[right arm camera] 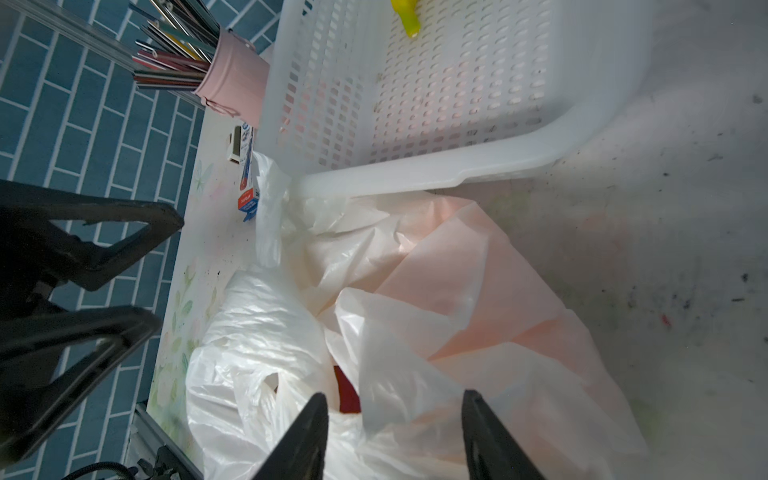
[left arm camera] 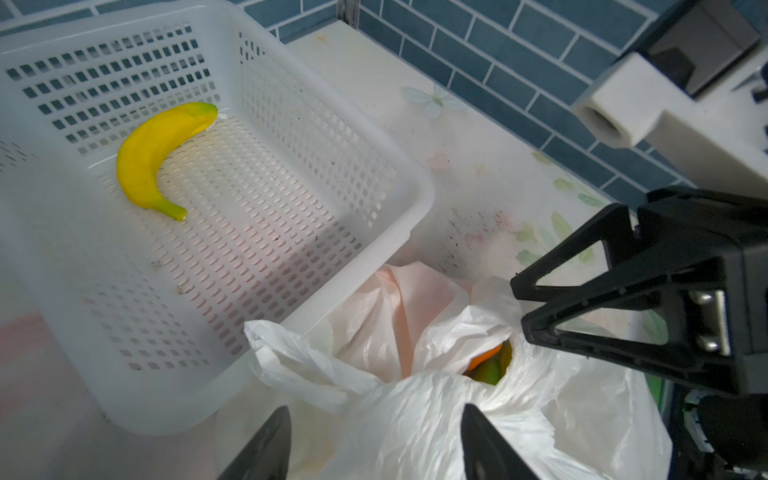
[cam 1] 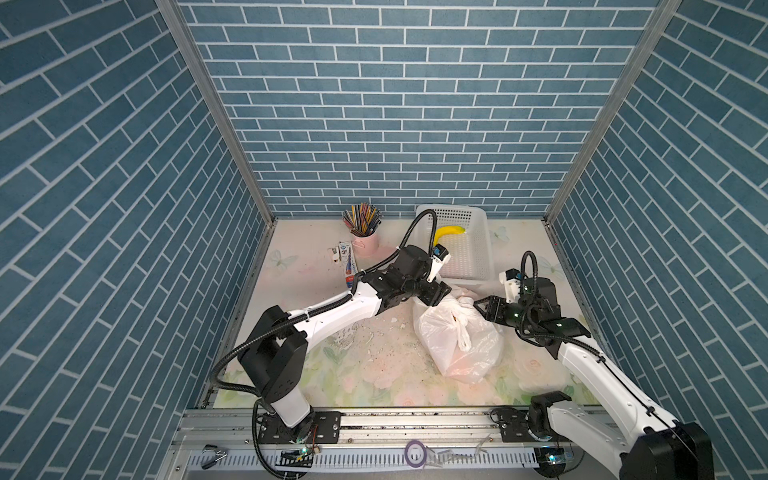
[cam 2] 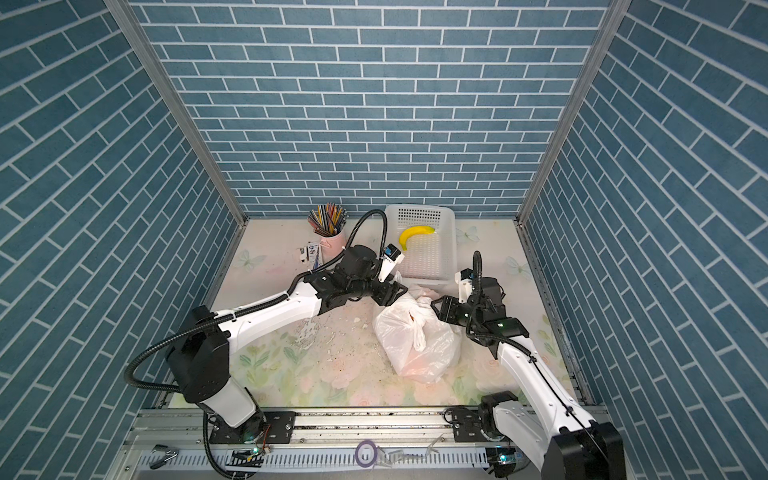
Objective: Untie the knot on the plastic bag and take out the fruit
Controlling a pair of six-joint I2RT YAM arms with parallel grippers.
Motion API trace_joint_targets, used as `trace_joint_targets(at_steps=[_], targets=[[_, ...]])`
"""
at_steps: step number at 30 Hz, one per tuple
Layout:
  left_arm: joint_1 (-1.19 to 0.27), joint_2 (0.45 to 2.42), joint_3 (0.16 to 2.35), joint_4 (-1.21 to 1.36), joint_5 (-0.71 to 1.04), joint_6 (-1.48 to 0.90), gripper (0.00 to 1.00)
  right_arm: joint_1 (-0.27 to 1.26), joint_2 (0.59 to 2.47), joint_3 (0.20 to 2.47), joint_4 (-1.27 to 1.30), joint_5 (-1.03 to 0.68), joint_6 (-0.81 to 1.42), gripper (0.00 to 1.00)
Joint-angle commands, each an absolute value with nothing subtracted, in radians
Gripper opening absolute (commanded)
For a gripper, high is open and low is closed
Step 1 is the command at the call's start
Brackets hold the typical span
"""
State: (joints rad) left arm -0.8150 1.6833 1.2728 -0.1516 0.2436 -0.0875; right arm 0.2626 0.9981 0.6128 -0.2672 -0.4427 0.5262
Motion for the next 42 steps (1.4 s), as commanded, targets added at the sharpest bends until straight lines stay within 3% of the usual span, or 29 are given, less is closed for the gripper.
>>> trace_joint_targets(at_steps=[1,4,7,16,24,28,29,30,32,33,37,42], targets=[[-0.831,1.733,1.324,-0.250,0.212,-0.050,0.70,0.264,1.042,0.649,-0.251,-0.507,0.501,0.53],[-0.836,1.762,1.340,-0.270,0.221,-0.054,0.70,0.267,1.059,0.647,-0.242,-0.497,0.503,0.47],[-0.836,1.774,1.332,-0.261,0.239,-0.054,0.69,0.268,1.067,0.638,-0.232,-0.497,0.503,0.34],[-0.838,1.812,1.328,-0.268,0.301,-0.062,0.33,0.268,1.068,0.621,-0.189,-0.485,0.522,0.05],[-0.825,1.762,1.273,-0.220,0.311,-0.082,0.01,0.268,1.060,0.613,-0.163,-0.456,0.532,0.00],[-0.813,1.731,1.246,-0.185,0.316,-0.092,0.00,0.268,1.057,0.613,-0.165,-0.437,0.535,0.00],[-0.811,1.726,1.239,-0.178,0.316,-0.093,0.00,0.268,1.055,0.614,-0.166,-0.436,0.537,0.03],[-0.810,1.720,1.236,-0.176,0.316,-0.095,0.00,0.269,1.056,0.616,-0.168,-0.442,0.540,0.22],[-0.811,1.718,1.239,-0.176,0.319,-0.094,0.00,0.269,1.060,0.616,-0.164,-0.469,0.543,0.47],[-0.809,1.718,1.241,-0.175,0.320,-0.092,0.00,0.269,1.068,0.616,-0.159,-0.498,0.543,0.53],[-0.810,1.713,1.243,-0.165,0.332,-0.096,0.00,0.270,1.133,0.625,-0.142,-0.599,0.548,0.58],[-0.810,1.705,1.236,-0.163,0.326,-0.096,0.00,0.295,1.222,0.639,-0.136,-0.641,0.545,0.53]])
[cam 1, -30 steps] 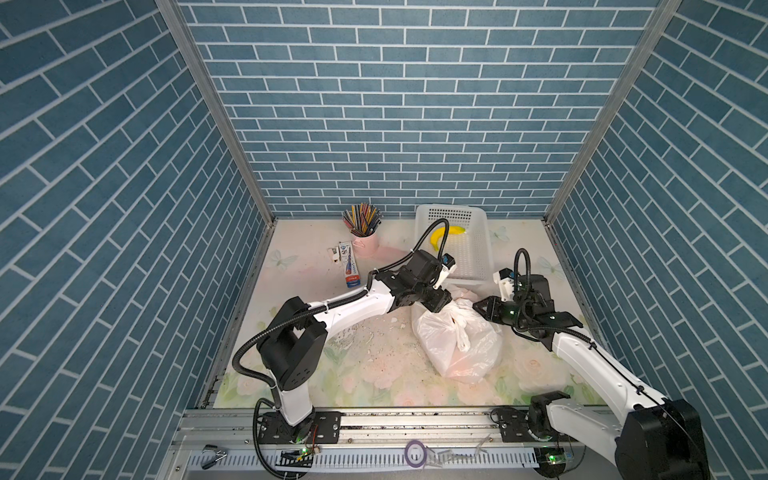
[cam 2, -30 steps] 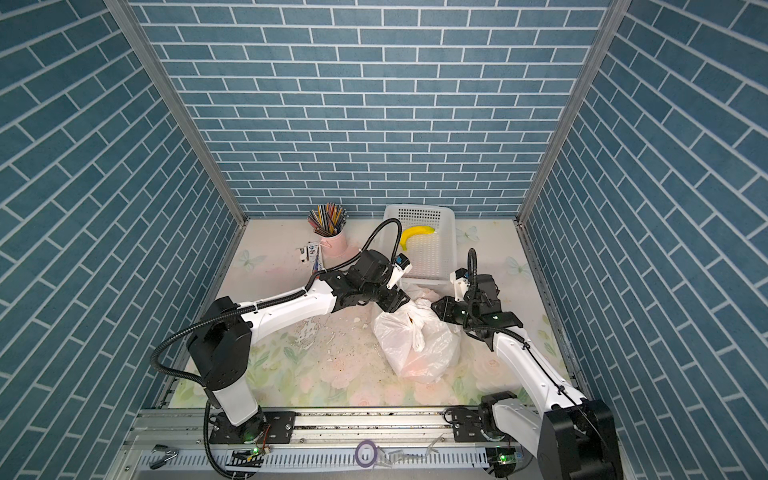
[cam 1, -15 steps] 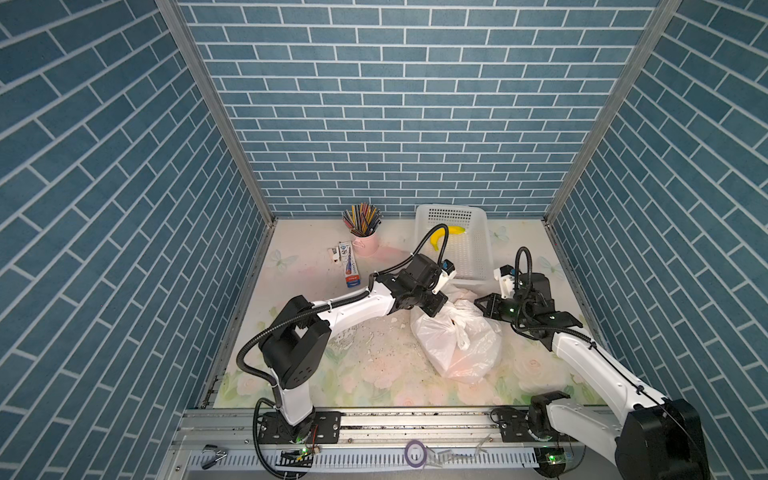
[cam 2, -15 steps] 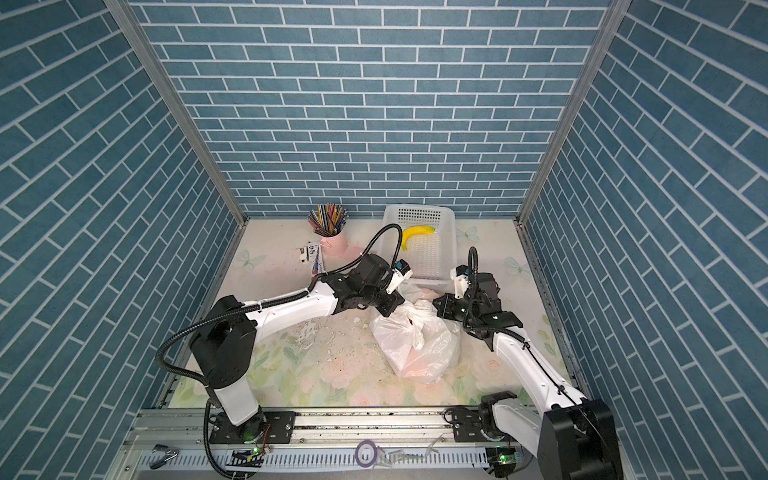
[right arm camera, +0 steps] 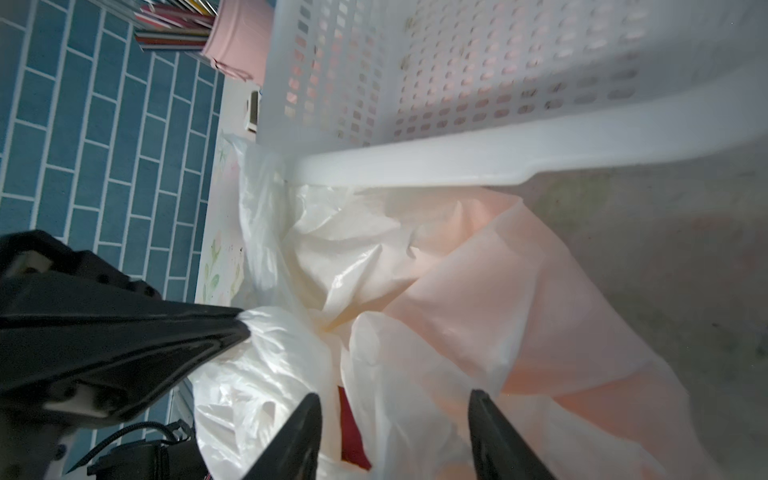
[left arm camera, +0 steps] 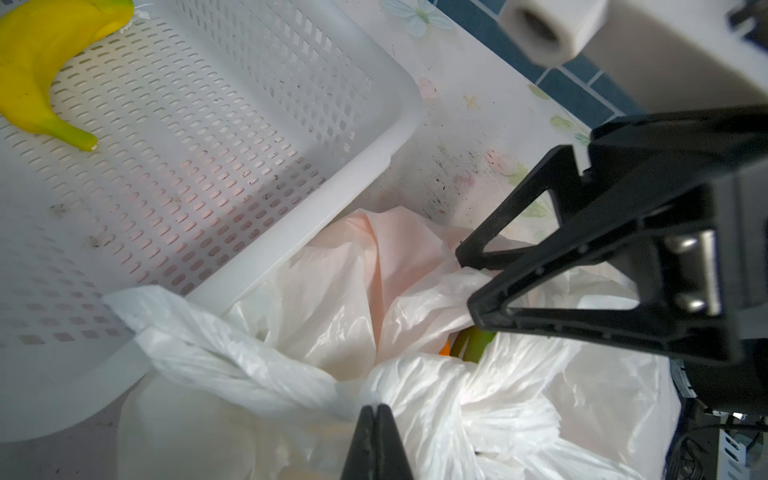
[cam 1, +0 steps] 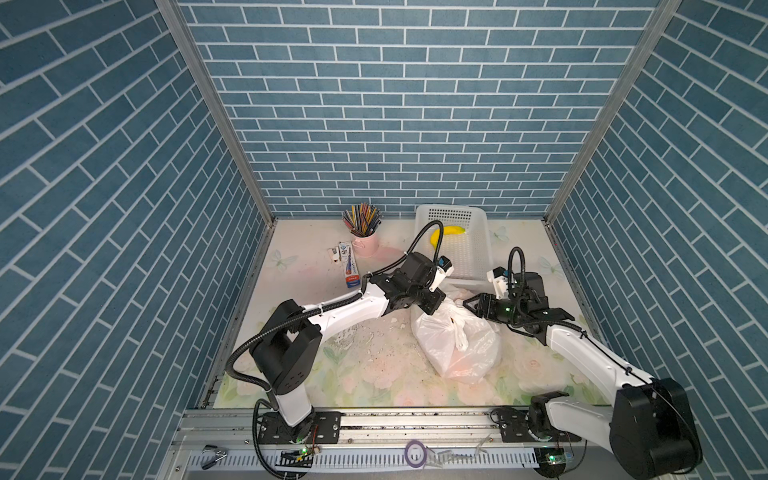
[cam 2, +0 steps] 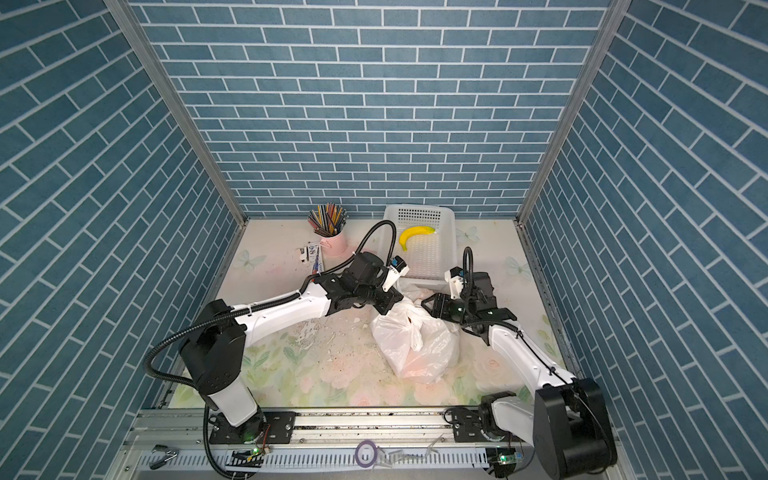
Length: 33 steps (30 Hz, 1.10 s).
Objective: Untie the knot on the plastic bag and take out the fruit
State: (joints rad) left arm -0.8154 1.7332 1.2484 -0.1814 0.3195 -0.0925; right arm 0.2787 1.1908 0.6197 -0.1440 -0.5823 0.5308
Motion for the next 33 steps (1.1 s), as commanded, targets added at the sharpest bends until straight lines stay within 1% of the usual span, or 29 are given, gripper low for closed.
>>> trace_joint_targets(at_steps=[1,3,6,9,17,33], targets=[[-0.810,1.703,1.234,-0.163,0.324,-0.096,0.00,0.297,1.234,0.643,-0.139,-0.640,0.542,0.50],[-0.811,1.700,1.226,-0.160,0.320,-0.097,0.00,0.301,1.248,0.647,-0.137,-0.634,0.542,0.38],[-0.810,1.701,1.221,-0.164,0.309,-0.098,0.00,0.302,1.244,0.641,-0.120,-0.621,0.543,0.17],[-0.809,1.697,1.215,-0.167,0.296,-0.099,0.00,0.302,1.227,0.638,-0.114,-0.596,0.544,0.00],[-0.800,1.614,1.137,-0.089,0.213,-0.118,0.00,0.301,1.118,0.602,-0.088,-0.460,0.557,0.00],[-0.710,1.446,0.964,0.038,0.122,-0.225,0.00,0.294,1.034,0.585,-0.182,-0.191,0.594,0.00]])
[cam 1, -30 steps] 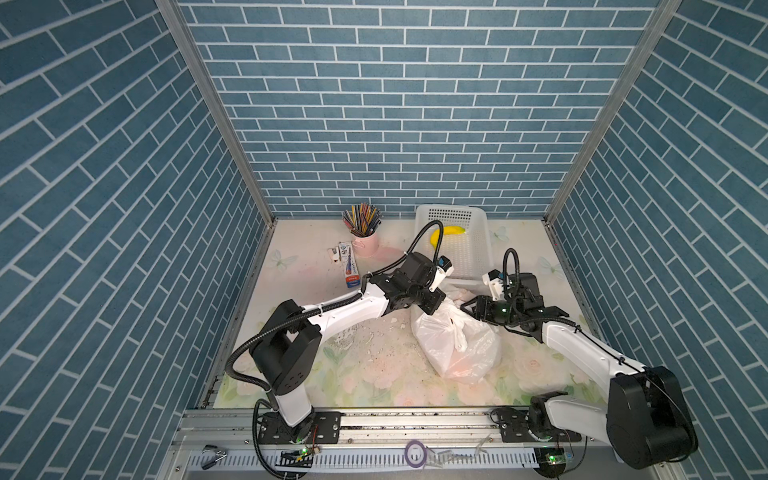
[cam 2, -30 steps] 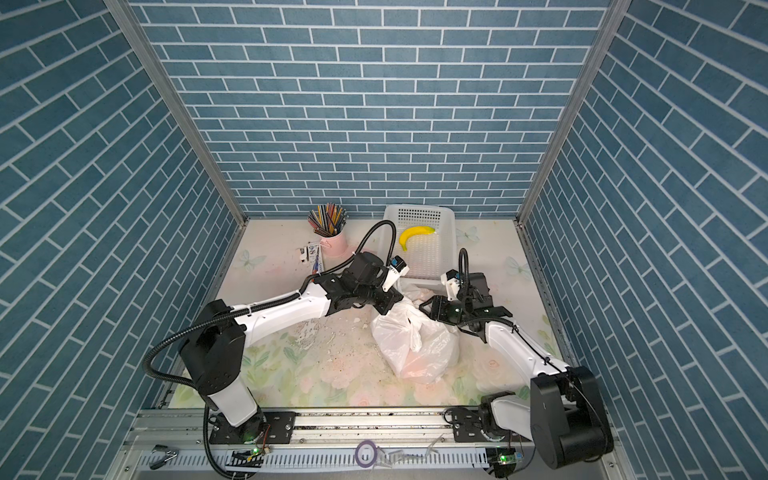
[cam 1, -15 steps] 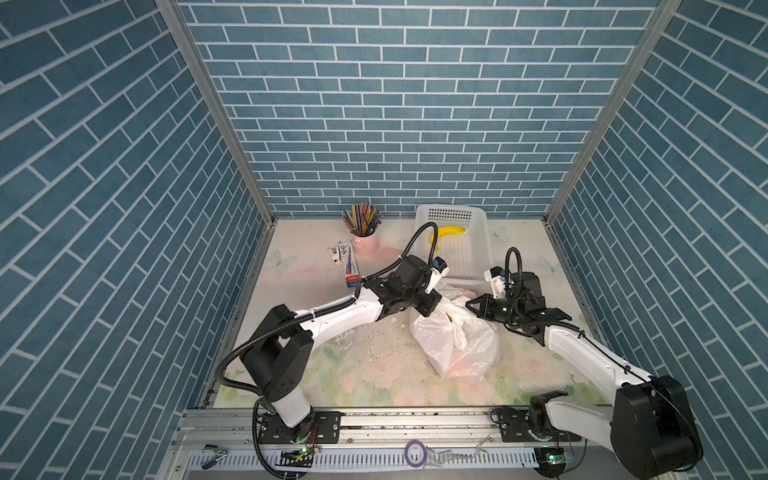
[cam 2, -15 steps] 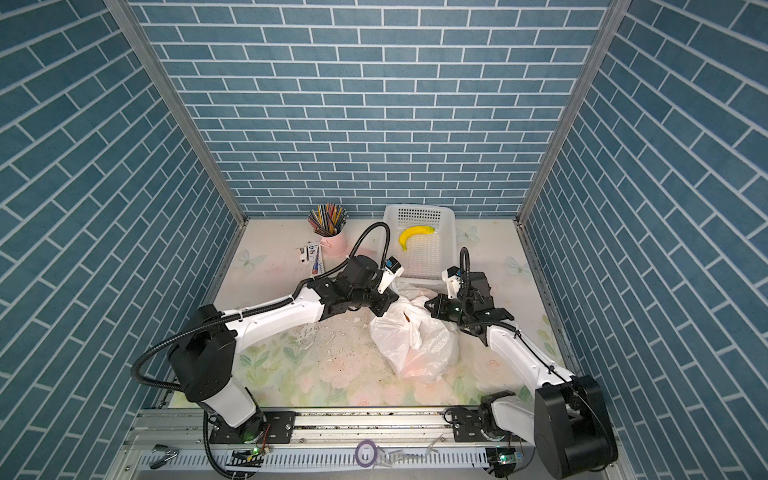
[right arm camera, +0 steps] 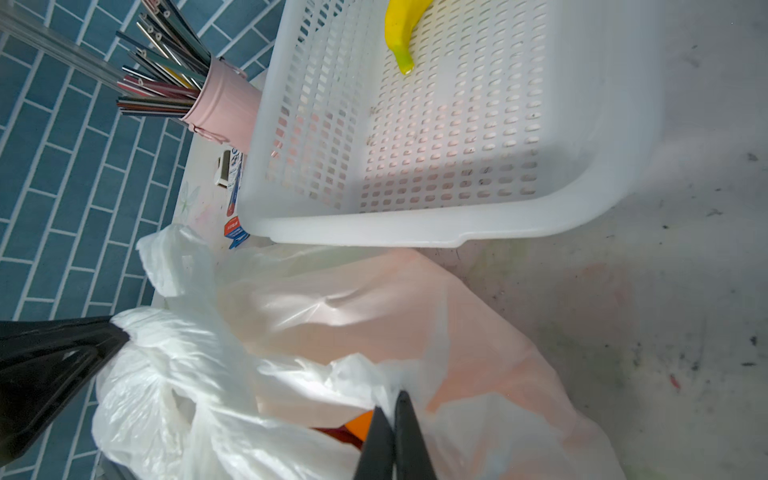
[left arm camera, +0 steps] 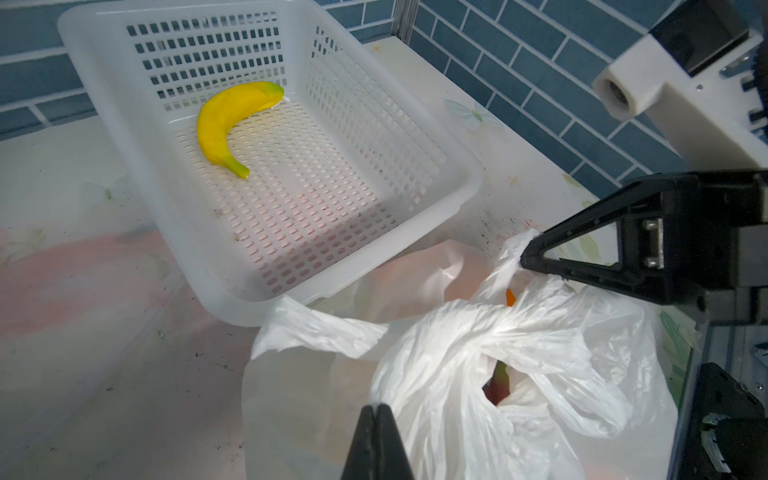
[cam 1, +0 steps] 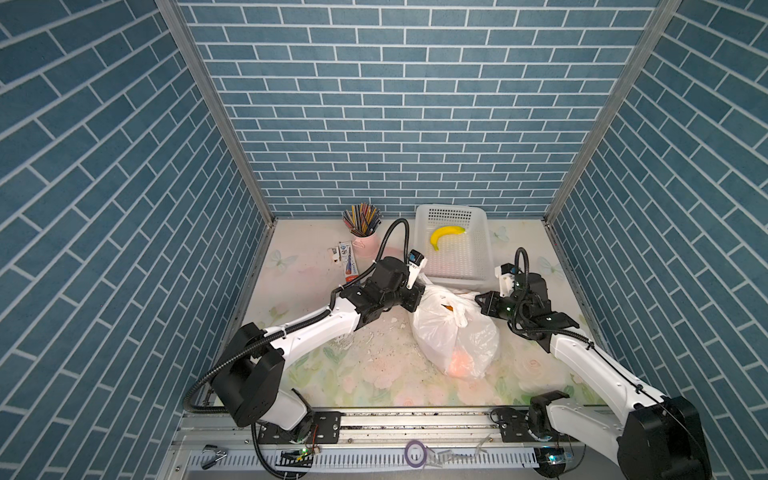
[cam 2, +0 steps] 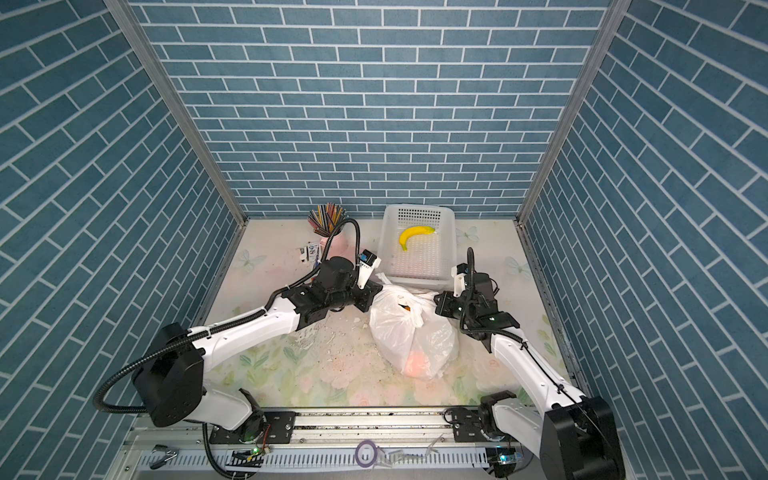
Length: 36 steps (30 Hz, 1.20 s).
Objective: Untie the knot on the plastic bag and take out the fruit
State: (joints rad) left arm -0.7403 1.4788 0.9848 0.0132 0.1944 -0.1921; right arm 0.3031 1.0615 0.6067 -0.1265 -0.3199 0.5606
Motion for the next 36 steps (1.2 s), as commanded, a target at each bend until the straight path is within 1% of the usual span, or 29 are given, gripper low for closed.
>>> trace_joint_targets(at_steps=[1,11,15,16,18,19,21,25,26,29,36], targets=[[-0.708,1.436,0.953,0.049,0.109,-0.231,0.00,0.290,1.026,0.580,-0.184,-0.180,0.597,0.00],[-0.677,1.358,0.886,0.096,0.022,-0.257,0.00,0.270,0.963,0.540,-0.218,-0.088,0.598,0.00],[-0.653,1.353,0.879,0.114,0.081,-0.279,0.00,0.268,0.942,0.532,-0.198,-0.106,0.588,0.00],[-0.653,1.351,0.879,0.125,0.105,-0.279,0.00,0.268,0.935,0.533,-0.185,-0.133,0.564,0.06],[-0.654,1.348,0.883,0.146,0.157,-0.275,0.16,0.268,0.914,0.548,-0.175,-0.177,0.535,0.23],[-0.654,1.347,0.890,0.150,0.181,-0.273,0.22,0.268,0.901,0.558,-0.176,-0.191,0.524,0.29],[-0.653,1.345,0.906,0.156,0.213,-0.272,0.31,0.272,0.875,0.580,-0.189,-0.196,0.506,0.36],[-0.659,1.364,0.963,0.133,0.272,-0.250,0.48,0.301,0.825,0.620,-0.243,-0.160,0.451,0.44],[-0.659,1.376,0.987,0.111,0.294,-0.234,0.51,0.312,0.817,0.630,-0.259,-0.160,0.440,0.46],[-0.681,1.433,1.087,0.000,0.321,-0.168,0.55,0.341,0.814,0.648,-0.281,-0.209,0.413,0.50],[-0.753,1.613,1.333,-0.284,0.246,-0.014,0.65,0.365,0.916,0.678,-0.335,-0.305,0.368,0.54]])
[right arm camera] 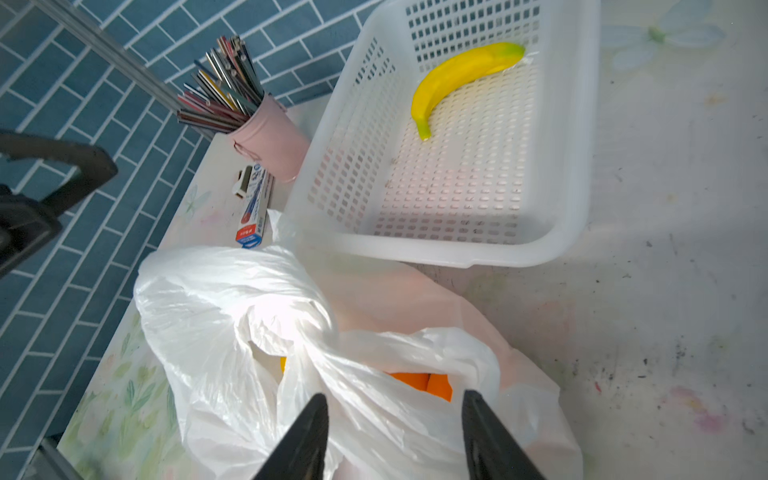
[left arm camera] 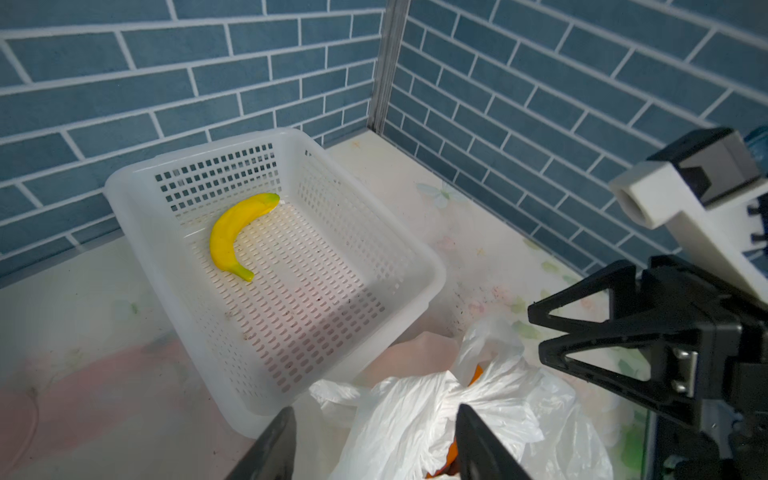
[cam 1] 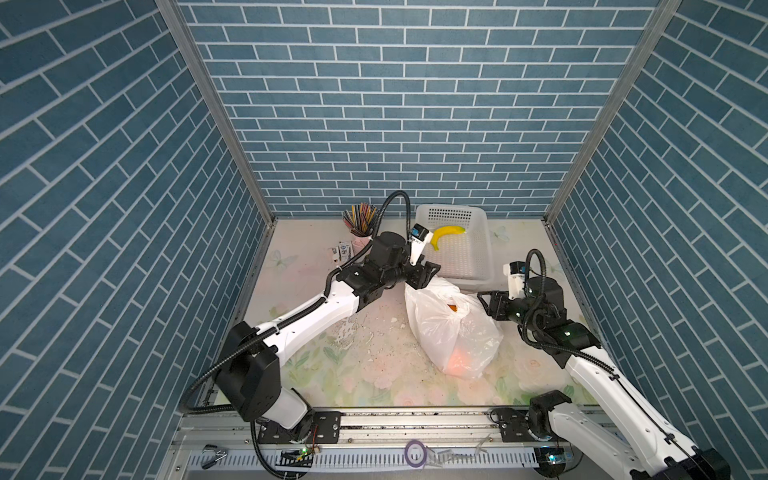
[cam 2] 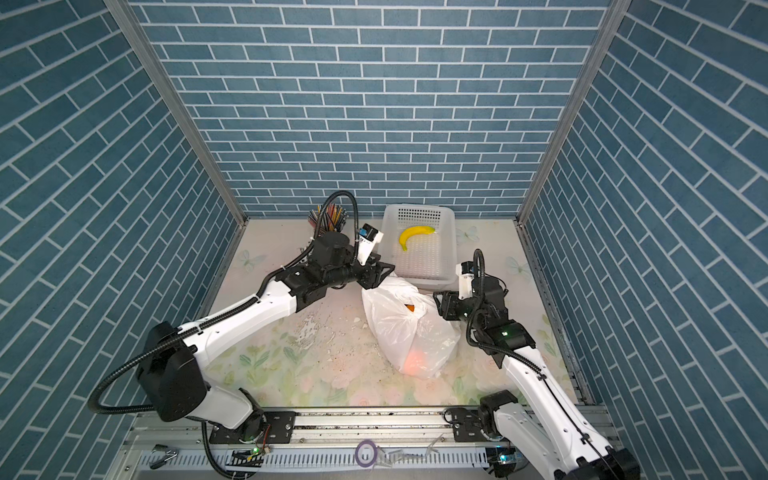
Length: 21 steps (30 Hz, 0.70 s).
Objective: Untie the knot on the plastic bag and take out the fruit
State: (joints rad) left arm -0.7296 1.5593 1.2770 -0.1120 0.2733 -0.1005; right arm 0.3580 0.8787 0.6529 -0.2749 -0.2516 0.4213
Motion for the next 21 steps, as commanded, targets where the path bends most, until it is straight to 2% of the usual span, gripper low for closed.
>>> trace_joint_targets(at_steps=[1,6,12,16,21], targets=[[-0.762,1.634,1.358,-0.311,0.230,-0.003,0.66,0.366,0.934,0.680,-0.344,-0.316,0.368,0.54],[-0.783,1.704,1.420,-0.388,0.218,0.029,0.70,0.377,1.003,0.675,-0.364,-0.391,0.362,0.57],[-0.785,1.770,1.453,-0.469,0.175,0.040,0.73,0.386,1.082,0.661,-0.350,-0.385,0.363,0.58],[-0.788,1.790,1.451,-0.486,0.165,0.047,0.68,0.390,1.129,0.673,-0.359,-0.370,0.356,0.50],[-0.787,1.812,1.450,-0.492,0.199,0.048,0.51,0.393,1.167,0.677,-0.347,-0.392,0.354,0.32]])
